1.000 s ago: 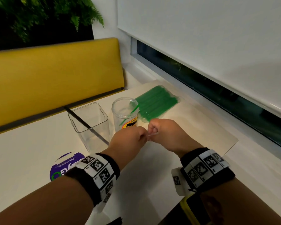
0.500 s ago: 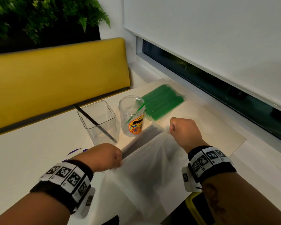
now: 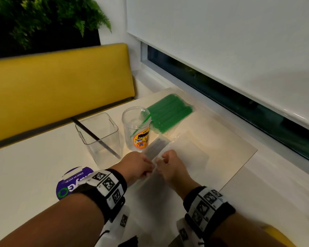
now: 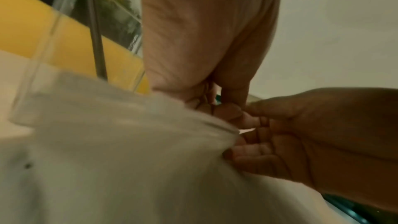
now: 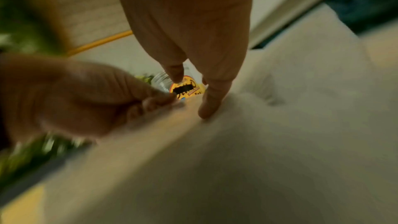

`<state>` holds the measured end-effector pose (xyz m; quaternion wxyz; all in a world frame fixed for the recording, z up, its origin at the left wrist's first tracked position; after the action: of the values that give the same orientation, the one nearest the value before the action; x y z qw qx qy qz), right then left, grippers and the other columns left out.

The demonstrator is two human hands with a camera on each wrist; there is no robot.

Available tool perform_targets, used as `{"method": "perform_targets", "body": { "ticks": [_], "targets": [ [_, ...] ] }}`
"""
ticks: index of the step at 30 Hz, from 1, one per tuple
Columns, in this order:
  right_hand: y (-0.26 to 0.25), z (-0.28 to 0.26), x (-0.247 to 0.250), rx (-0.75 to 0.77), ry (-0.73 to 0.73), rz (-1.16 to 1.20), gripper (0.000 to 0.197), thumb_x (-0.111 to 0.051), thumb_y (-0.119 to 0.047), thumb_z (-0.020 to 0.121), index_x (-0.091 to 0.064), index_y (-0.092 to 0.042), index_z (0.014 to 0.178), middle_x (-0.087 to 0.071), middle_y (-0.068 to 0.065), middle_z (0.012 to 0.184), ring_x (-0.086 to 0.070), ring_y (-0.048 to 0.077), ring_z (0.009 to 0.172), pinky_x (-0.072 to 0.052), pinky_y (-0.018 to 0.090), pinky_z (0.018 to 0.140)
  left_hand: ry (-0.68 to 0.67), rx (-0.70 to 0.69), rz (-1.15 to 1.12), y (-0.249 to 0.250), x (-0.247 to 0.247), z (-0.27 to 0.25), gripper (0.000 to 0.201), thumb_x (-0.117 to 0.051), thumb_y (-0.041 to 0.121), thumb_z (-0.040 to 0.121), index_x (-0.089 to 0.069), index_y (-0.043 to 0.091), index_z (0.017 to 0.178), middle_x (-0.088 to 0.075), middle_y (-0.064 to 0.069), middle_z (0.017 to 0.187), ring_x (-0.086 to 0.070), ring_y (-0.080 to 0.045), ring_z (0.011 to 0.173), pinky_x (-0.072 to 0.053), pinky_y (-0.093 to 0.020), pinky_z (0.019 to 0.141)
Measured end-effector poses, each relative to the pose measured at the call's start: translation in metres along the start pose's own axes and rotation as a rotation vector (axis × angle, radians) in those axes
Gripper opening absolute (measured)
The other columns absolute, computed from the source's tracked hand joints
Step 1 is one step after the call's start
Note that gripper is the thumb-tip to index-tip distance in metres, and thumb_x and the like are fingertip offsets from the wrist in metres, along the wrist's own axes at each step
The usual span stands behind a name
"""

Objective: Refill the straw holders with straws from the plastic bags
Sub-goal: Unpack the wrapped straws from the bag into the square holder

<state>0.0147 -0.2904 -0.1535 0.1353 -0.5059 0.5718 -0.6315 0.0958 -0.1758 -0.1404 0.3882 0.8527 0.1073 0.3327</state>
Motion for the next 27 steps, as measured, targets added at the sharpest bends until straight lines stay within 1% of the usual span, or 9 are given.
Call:
{"method": "perform_targets", "body": {
  "ticks": [3,7,10,12,15,19,21,24,27],
  "targets": [
    [0.021,0.000,-0.011,-0.321,0.016,0.376,0.056,-0.083,-0.034,0.063,-0.046,-0.018,0.101,-0.065,0.019,0.096,-0.066,0.030,0.080,-0.058,0.055,0.076,-0.053,-0.014,0.115,0.002,-0.013,0.005,0.015,-0.064,0.004,0.078,-0.072,0.009,0.066,-0.069,-0.016,0.067,-0.057,-0.019,0.056,-0.050,-0.031,0.058],
    [0.059,0.023,-0.033,-0.411,0.012,0.318,0.094,-0.085,-0.042,0.005,-0.039,-0.028,0.086,-0.064,0.016,0.097,-0.067,0.032,0.086,-0.060,0.048,0.073,-0.034,-0.108,0.375,0.007,-0.020,0.006,0.017,-0.062,0.023,0.085,-0.078,0.017,0.089,-0.073,-0.003,0.088,-0.064,-0.017,0.085,-0.049,-0.028,0.080],
    [0.016,0.000,-0.017,-0.374,0.076,0.502,0.041,-0.078,-0.008,0.046,-0.049,-0.018,0.074,-0.059,0.009,0.068,-0.060,0.021,0.059,-0.052,0.028,0.052,0.086,-0.164,0.410,0.012,-0.010,0.007,0.043,-0.048,0.046,0.076,-0.076,0.013,0.082,-0.068,-0.003,0.079,-0.059,-0.020,0.075,-0.042,-0.025,0.066],
    [0.008,-0.004,-0.015,-0.391,0.050,0.630,0.033,-0.051,0.016,0.076,-0.052,-0.009,0.055,-0.050,0.002,0.046,-0.049,0.011,0.038,-0.039,0.020,0.039,0.248,-0.141,0.195,0.014,0.011,0.004,0.025,-0.062,0.037,0.073,-0.067,0.013,0.078,-0.060,-0.001,0.075,-0.056,-0.019,0.069,-0.038,-0.024,0.055],
    [0.012,-0.007,-0.016,-0.429,0.048,0.938,0.036,-0.032,0.016,0.081,-0.063,0.004,0.068,-0.052,0.014,0.060,-0.048,0.016,0.048,-0.037,0.027,0.048,0.184,0.009,-0.021,-0.001,0.011,0.009,0.022,-0.067,0.017,0.083,-0.052,0.014,0.099,-0.061,-0.004,0.089,-0.061,-0.017,0.074,-0.045,-0.025,0.054],
    [0.023,-0.010,0.001,-0.464,0.068,1.055,0.025,-0.034,0.009,0.083,-0.057,-0.001,0.080,-0.048,0.009,0.062,-0.040,0.013,0.043,-0.035,0.023,0.039,0.054,0.140,-0.373,-0.008,0.007,0.013,0.026,-0.045,-0.008,0.090,-0.059,0.008,0.075,-0.062,-0.019,0.076,-0.061,-0.021,0.058,-0.058,-0.029,0.051],
    [0.048,-0.018,0.018,-0.523,0.093,0.864,0.026,-0.037,0.004,0.091,-0.060,-0.007,0.084,-0.060,0.010,0.067,-0.055,0.018,0.052,-0.049,0.028,0.042,0.062,0.240,-0.748,-0.010,0.013,0.012,0.027,-0.037,-0.009,0.095,-0.057,0.002,0.081,-0.061,-0.020,0.073,-0.060,-0.026,0.058,-0.058,-0.032,0.045],
    [0.060,-0.035,0.047,-0.506,0.058,0.253,0.027,-0.056,-0.001,0.086,-0.056,-0.005,0.112,-0.064,0.020,0.103,-0.063,0.031,0.089,-0.060,0.046,0.077,0.019,0.300,-1.068,0.004,0.016,0.005,0.020,-0.044,0.000,0.098,-0.064,-0.001,0.096,-0.069,-0.017,0.068,-0.068,-0.024,0.051,-0.060,-0.036,0.047],
    [-0.008,-0.049,0.097,0.022,0.403,-0.054,0.031,-0.062,-0.001,0.078,-0.048,-0.017,0.101,-0.056,0.002,0.097,-0.055,0.020,0.088,-0.048,0.028,0.077,-0.002,0.228,-0.883,0.023,0.017,-0.003,0.019,-0.047,0.006,0.098,-0.064,0.003,0.090,-0.065,-0.014,0.063,-0.063,-0.024,0.048,-0.057,-0.031,0.051]
  ]
}}
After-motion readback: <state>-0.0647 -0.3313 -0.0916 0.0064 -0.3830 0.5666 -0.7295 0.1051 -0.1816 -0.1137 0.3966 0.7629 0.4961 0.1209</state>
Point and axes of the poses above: each hand's wrist, its own z-axis towards the middle knuckle, its own x-axis out of the back of the hand, y = z × x, the point moved 8 cm from there along z, towards the middle knuckle
